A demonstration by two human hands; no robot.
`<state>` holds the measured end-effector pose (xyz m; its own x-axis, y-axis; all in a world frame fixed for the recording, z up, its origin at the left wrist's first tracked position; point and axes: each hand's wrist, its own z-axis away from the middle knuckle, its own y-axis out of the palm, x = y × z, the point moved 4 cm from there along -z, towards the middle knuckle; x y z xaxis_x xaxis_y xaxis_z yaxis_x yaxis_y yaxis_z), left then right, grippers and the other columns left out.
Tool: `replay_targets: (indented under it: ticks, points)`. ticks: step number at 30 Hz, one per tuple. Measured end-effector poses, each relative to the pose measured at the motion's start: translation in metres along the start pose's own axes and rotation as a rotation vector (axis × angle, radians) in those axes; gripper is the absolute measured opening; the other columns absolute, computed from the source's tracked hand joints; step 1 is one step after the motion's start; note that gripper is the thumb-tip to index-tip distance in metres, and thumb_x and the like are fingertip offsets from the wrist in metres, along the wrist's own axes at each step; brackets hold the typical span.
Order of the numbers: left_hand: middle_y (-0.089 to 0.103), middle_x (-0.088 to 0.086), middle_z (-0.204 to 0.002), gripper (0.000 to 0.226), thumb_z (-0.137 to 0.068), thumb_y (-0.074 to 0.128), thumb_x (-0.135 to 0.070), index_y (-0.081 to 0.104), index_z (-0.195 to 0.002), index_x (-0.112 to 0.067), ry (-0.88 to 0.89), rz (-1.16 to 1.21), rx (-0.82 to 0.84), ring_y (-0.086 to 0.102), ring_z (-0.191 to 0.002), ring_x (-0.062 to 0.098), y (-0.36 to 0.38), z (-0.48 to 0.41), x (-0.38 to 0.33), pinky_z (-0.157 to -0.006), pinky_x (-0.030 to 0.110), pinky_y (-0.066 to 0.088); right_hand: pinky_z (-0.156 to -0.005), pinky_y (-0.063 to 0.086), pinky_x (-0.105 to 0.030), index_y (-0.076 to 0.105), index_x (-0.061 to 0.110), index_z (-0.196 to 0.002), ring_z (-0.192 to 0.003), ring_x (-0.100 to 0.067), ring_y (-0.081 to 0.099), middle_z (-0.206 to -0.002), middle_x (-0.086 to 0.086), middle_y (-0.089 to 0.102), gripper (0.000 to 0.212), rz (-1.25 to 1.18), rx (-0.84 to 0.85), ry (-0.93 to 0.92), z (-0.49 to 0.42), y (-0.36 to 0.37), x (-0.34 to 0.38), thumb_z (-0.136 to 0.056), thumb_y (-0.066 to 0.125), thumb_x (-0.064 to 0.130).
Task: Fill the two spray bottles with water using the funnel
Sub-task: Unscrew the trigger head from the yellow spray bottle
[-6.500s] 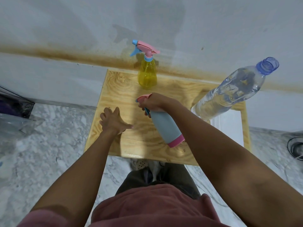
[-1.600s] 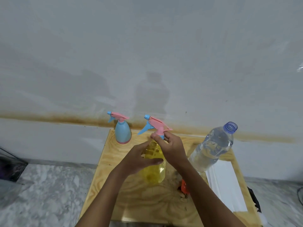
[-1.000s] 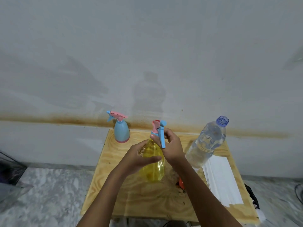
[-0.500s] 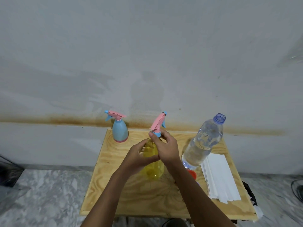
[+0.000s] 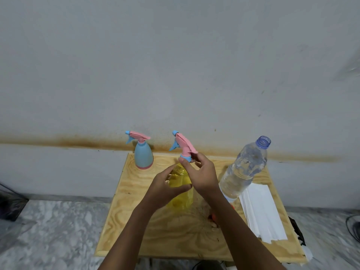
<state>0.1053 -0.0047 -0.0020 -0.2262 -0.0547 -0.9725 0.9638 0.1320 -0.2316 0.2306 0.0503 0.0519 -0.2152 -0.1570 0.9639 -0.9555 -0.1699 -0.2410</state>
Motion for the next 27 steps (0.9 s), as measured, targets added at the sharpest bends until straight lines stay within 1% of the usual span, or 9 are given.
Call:
replay_targets:
  ticks: [5,8,11,13,16,18,22,25,27]
  points:
    - [0.069,-0.013,-0.117,0.07,-0.067,0.089,-0.038,0.058,-0.13,-0.032,-0.034,0.01,-0.016,0.064,-0.109,0.008,-0.001,-0.001,0.012,-0.094,0.038,0.056,-0.083,0.05,-0.019,0.067,0.014,-0.114,-0.093,-0.013,0.062,-0.095,0.007,0.068,0.025,-0.035,0.017,-0.032,-0.004,-0.006,0.004,-0.094,0.064,0.028]
    - [0.062,-0.008,-0.122,0.074,-0.059,0.09,-0.045,0.057,-0.125,-0.038,-0.059,0.009,-0.044,0.061,-0.112,0.011,-0.001,-0.003,0.021,-0.093,0.037,0.056,-0.077,0.05,-0.025,0.066,0.016,-0.113,-0.08,-0.009,0.059,-0.082,0.013,0.064,0.02,-0.065,0.061,-0.03,-0.005,-0.009,0.006,-0.097,0.06,0.026]
    - [0.053,-0.005,-0.12,0.081,-0.051,0.086,-0.054,0.055,-0.123,-0.039,-0.082,-0.038,-0.084,0.054,-0.112,0.006,0.003,-0.002,0.032,-0.088,0.022,0.051,-0.075,0.047,-0.03,0.064,0.019,-0.105,-0.073,-0.01,0.052,-0.076,-0.008,0.057,0.012,-0.085,0.074,-0.067,-0.007,-0.014,0.013,-0.1,0.055,0.023]
    - [0.051,-0.005,-0.119,0.085,-0.049,0.082,-0.057,0.055,-0.126,-0.035,-0.096,-0.086,-0.088,0.053,-0.112,0.011,0.007,-0.001,0.041,-0.088,0.024,0.049,-0.076,0.046,-0.03,0.062,0.021,-0.103,-0.077,-0.011,0.051,-0.085,-0.02,0.056,0.011,-0.085,0.052,-0.093,-0.008,-0.019,0.019,-0.102,0.051,0.024]
    - [0.053,-0.003,-0.118,0.087,-0.05,0.076,-0.062,0.055,-0.128,-0.031,-0.113,-0.199,-0.087,0.051,-0.113,0.021,0.013,0.0,0.055,-0.094,0.042,0.049,-0.078,0.043,-0.014,0.058,0.016,-0.118,-0.081,0.0,0.053,-0.089,0.009,0.059,0.02,-0.082,-0.028,-0.14,-0.011,-0.033,0.031,-0.104,0.045,0.023]
    - [0.054,-0.002,-0.119,0.089,-0.049,0.073,-0.063,0.055,-0.128,-0.028,-0.131,-0.219,-0.099,0.051,-0.114,0.023,0.017,0.0,0.063,-0.096,0.046,0.048,-0.081,0.043,-0.016,0.055,0.013,-0.122,-0.083,-0.003,0.051,-0.09,0.014,0.055,0.025,-0.063,-0.091,-0.175,-0.018,-0.044,0.036,-0.105,0.041,0.025]
    - [0.05,-0.005,-0.122,0.093,-0.049,0.078,-0.055,0.051,-0.131,-0.021,-0.197,-0.21,-0.088,0.048,-0.121,0.022,0.03,0.001,0.077,-0.099,0.038,0.044,-0.076,0.043,-0.015,0.054,0.015,-0.12,-0.078,-0.003,0.048,-0.088,0.008,0.052,0.024,-0.007,-0.123,-0.185,-0.029,-0.059,0.035,-0.106,0.038,0.026]
    - [0.051,-0.004,-0.123,0.079,-0.063,0.091,-0.027,0.052,-0.13,-0.018,-0.202,-0.188,-0.12,0.05,-0.121,0.023,0.037,0.0,0.087,-0.095,0.03,0.041,-0.069,0.04,-0.009,0.052,0.026,-0.113,-0.075,0.004,0.051,-0.086,0.015,0.054,0.014,0.137,-0.033,-0.133,-0.032,-0.057,0.019,-0.104,0.041,0.028]
    - [0.052,-0.004,-0.123,0.075,-0.063,0.091,-0.025,0.053,-0.128,-0.019,-0.185,-0.198,-0.144,0.052,-0.118,0.021,0.039,-0.001,0.09,-0.096,0.032,0.044,-0.072,0.042,-0.013,0.052,0.028,-0.121,-0.084,0.004,0.055,-0.095,0.017,0.057,0.019,0.248,0.037,-0.048,-0.032,-0.05,-0.005,-0.104,0.044,0.03]
